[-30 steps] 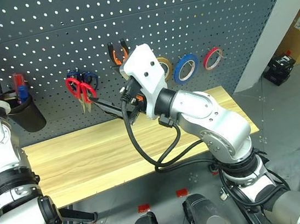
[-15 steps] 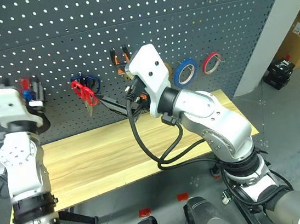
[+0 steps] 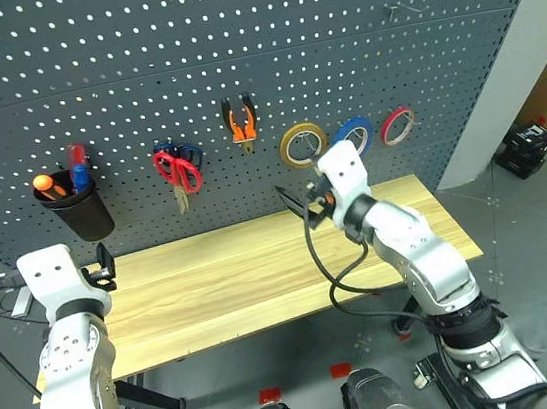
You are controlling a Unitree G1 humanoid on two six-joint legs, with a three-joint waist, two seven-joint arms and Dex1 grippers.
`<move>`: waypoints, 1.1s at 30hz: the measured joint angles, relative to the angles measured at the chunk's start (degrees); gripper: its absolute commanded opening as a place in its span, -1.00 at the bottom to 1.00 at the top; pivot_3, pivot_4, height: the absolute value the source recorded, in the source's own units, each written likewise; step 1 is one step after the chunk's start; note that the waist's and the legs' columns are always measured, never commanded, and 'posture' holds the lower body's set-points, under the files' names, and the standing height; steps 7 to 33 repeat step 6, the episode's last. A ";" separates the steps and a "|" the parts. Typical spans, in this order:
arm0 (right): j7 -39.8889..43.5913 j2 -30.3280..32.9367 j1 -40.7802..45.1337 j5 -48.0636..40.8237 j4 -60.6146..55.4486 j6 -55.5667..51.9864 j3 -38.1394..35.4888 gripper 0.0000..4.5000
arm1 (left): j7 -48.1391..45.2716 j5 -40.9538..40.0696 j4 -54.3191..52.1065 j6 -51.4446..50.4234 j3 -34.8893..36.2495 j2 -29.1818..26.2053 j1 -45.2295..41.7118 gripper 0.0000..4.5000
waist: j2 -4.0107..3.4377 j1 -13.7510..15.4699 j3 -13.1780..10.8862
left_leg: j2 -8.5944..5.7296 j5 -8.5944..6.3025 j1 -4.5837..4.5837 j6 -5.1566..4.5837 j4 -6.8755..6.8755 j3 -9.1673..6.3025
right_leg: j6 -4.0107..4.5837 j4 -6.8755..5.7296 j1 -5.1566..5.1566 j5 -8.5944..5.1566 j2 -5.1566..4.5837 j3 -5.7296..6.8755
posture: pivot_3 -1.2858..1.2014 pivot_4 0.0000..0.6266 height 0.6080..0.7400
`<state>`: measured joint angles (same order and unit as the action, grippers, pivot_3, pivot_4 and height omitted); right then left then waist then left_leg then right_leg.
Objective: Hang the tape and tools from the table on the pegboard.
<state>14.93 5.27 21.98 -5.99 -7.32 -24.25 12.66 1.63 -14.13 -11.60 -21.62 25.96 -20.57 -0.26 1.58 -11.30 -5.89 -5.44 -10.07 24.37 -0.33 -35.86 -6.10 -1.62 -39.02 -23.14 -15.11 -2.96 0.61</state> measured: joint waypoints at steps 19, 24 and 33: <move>2.75 0.52 -5.06 -0.34 13.02 12.96 -2.82 1.00 | -1.08 -1.56 3.99 1.07 2.01 2.02 1.75 0.40 | -0.21 0.25 1.13 | 0.00 -0.21 -0.62 0.32 0.01 -0.02 | -0.20 0.13 0.84 -0.21 0.00 0.05 | -0.11 -0.98 1.00; 2.75 0.52 -5.06 -0.34 13.02 12.96 -2.82 1.00 | -1.08 -1.56 3.99 1.07 2.01 2.02 1.75 0.40 | -0.21 0.25 1.13 | 0.00 -0.21 -0.62 0.32 0.01 -0.02 | -0.20 0.13 0.84 -0.21 0.00 0.05 | -0.11 -0.98 1.00; 2.75 0.52 -5.06 -0.34 13.02 12.96 -2.82 1.00 | -1.08 -1.56 3.99 1.07 2.01 2.02 1.75 0.40 | -0.21 0.25 1.13 | 0.00 -0.21 -0.62 0.32 0.01 -0.02 | -0.20 0.13 0.84 -0.21 0.00 0.05 | -0.11 -0.98 1.00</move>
